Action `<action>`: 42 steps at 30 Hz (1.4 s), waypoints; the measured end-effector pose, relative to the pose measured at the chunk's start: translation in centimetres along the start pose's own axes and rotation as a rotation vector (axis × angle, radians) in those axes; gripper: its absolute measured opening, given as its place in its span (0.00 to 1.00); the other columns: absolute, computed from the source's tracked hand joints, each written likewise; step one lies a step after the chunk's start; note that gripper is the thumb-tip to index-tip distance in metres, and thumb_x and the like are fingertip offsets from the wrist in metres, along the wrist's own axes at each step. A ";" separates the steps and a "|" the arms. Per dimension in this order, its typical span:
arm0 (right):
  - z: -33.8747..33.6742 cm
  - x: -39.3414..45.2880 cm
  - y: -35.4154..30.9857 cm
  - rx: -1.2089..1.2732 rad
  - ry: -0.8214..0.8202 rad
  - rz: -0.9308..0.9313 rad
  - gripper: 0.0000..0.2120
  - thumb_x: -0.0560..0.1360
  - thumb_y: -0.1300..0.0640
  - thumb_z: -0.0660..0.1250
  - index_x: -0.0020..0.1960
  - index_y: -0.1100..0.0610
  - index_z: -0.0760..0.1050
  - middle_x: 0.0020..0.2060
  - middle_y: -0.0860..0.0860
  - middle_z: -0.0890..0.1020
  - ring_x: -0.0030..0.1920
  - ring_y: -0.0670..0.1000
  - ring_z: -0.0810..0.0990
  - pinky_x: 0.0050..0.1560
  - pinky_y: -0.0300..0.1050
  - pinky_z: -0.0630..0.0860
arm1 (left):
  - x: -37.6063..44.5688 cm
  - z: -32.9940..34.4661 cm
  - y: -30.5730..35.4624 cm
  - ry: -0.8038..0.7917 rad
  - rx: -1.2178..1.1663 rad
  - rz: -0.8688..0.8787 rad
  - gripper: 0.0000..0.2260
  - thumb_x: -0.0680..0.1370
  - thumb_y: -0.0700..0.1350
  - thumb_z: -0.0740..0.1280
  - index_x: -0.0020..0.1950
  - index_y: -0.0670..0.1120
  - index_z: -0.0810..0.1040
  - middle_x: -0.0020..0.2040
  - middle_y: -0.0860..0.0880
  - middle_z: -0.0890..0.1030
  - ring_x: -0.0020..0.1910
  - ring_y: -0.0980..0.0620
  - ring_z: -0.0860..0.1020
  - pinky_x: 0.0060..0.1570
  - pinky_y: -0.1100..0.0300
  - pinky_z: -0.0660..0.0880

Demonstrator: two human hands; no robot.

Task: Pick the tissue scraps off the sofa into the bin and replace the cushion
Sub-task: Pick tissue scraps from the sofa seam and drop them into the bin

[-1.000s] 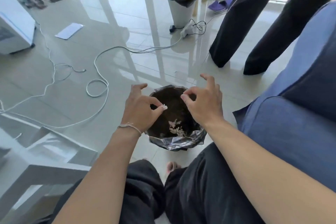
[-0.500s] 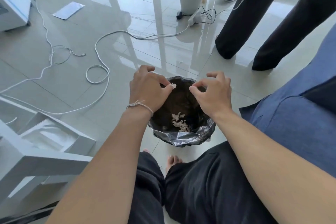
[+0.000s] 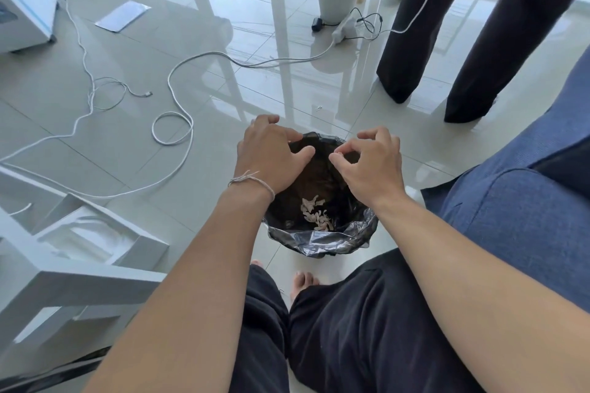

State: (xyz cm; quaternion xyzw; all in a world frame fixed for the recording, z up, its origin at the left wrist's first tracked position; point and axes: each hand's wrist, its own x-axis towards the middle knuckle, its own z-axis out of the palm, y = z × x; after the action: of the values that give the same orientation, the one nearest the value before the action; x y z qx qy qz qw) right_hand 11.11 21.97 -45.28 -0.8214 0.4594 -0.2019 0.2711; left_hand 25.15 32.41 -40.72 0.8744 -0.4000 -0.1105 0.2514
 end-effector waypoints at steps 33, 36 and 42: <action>0.2 0.0 -0.1 0.025 -0.010 -0.030 0.08 0.75 0.44 0.72 0.48 0.46 0.85 0.50 0.47 0.73 0.59 0.51 0.70 0.63 0.49 0.72 | 0.1 -0.3 1.0 -0.063 -0.036 -0.024 0.16 0.78 0.57 0.67 0.64 0.55 0.81 0.73 0.45 0.69 0.75 0.48 0.66 0.73 0.48 0.64; 0.2 0.0 -0.1 0.024 -0.009 -0.032 0.08 0.75 0.44 0.72 0.48 0.47 0.85 0.50 0.47 0.74 0.59 0.51 0.70 0.63 0.49 0.72 | 0.1 -0.3 1.0 -0.065 -0.037 -0.023 0.16 0.78 0.57 0.67 0.64 0.55 0.81 0.73 0.45 0.69 0.75 0.48 0.65 0.73 0.48 0.64; 0.2 0.0 0.0 0.026 -0.006 -0.033 0.08 0.75 0.45 0.72 0.48 0.47 0.86 0.49 0.46 0.72 0.60 0.52 0.70 0.63 0.48 0.71 | 0.1 -0.2 1.0 -0.065 -0.053 -0.026 0.16 0.77 0.57 0.67 0.63 0.55 0.81 0.73 0.45 0.69 0.75 0.48 0.66 0.73 0.48 0.63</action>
State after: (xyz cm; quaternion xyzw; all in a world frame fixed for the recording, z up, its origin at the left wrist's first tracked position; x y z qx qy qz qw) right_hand 11.26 22.01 -45.39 -0.8258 0.4423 -0.2101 0.2799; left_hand 24.63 31.90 -39.97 0.8684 -0.3937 -0.1528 0.2600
